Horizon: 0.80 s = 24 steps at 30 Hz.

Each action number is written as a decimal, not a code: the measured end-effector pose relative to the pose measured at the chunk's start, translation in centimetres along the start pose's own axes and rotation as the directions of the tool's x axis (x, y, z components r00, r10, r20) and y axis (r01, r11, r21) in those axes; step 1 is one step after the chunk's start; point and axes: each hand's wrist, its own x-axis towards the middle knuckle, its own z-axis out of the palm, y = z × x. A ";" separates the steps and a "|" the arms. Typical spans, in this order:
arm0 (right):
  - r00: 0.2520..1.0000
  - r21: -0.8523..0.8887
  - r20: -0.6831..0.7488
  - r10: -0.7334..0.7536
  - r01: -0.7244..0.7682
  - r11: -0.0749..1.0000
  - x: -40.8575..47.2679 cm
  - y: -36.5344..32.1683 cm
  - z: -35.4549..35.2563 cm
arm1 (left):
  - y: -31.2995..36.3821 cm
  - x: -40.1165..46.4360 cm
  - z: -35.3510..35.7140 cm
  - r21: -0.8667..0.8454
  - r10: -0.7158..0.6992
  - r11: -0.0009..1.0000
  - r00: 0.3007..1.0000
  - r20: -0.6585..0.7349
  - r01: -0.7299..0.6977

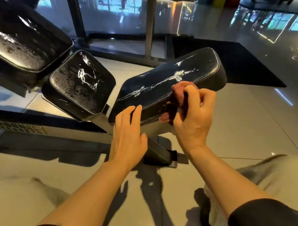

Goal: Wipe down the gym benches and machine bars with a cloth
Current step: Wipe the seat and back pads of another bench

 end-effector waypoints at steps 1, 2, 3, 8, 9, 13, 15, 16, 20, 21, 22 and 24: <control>0.999 -0.025 0.029 -0.026 0.026 0.999 -0.5 -0.1 0.5 | -0.3 0.1 -0.2 0.003 0.018 1.000 1.000 0.010 -0.018; 0.996 -0.043 0.070 -0.053 0.056 0.997 -1.2 -0.4 1.0 | -0.7 0.2 -0.4 0.006 0.035 0.999 0.999 0.019 -0.035; 0.991 -0.052 0.116 -0.072 0.078 0.996 -2.0 -0.7 1.6 | -1.1 0.4 -0.7 0.008 0.053 0.999 0.998 0.026 -0.053; 0.933 -0.068 0.341 -0.117 0.148 0.987 -4.2 -1.6 2.9 | -2.6 1.1 -1.6 -0.007 0.139 0.990 0.989 0.055 -0.139; 0.929 -0.059 0.347 -0.129 0.159 0.986 -4.1 -1.5 2.6 | -2.8 1.2 -1.7 -0.011 0.154 0.988 0.986 0.062 -0.154; 0.997 -0.055 0.068 0.049 -0.045 0.997 -2.6 -1.6 1.4 | -3.8 1.2 -2.2 -0.038 0.206 0.978 0.974 0.091 -0.204; 0.949 0.001 -0.141 0.282 -0.285 0.959 -1.2 -1.6 1.0 | -4.3 1.1 -2.4 -0.038 0.229 0.973 0.968 0.106 -0.226; 0.920 0.000 -0.195 0.339 -0.346 0.938 -0.8 -1.6 1.0 | -4.6 1.0 -2.6 -0.033 0.241 0.971 0.964 0.114 -0.238; 0.935 -0.078 0.009 0.354 -0.352 0.933 -2.6 -2.7 1.9 | -5.7 0.9 -3.3 -0.007 0.280 0.959 0.948 0.153 -0.282; 0.939 -0.108 0.122 0.323 -0.311 0.944 -3.6 -3.2 2.4 | -5.9 0.9 -3.5 -0.006 0.291 0.956 0.944 0.156 -0.294; 0.934 -0.143 0.235 0.271 -0.242 0.960 -4.6 -3.7 2.9 | -6.1 0.9 -3.7 -0.005 0.300 0.953 0.940 0.162 -0.304; 0.903 -0.163 0.403 0.148 -0.089 0.983 -6.3 -4.3 3.6 | -6.6 1.0 -3.9 -0.009 0.315 0.948 0.931 0.184 -0.319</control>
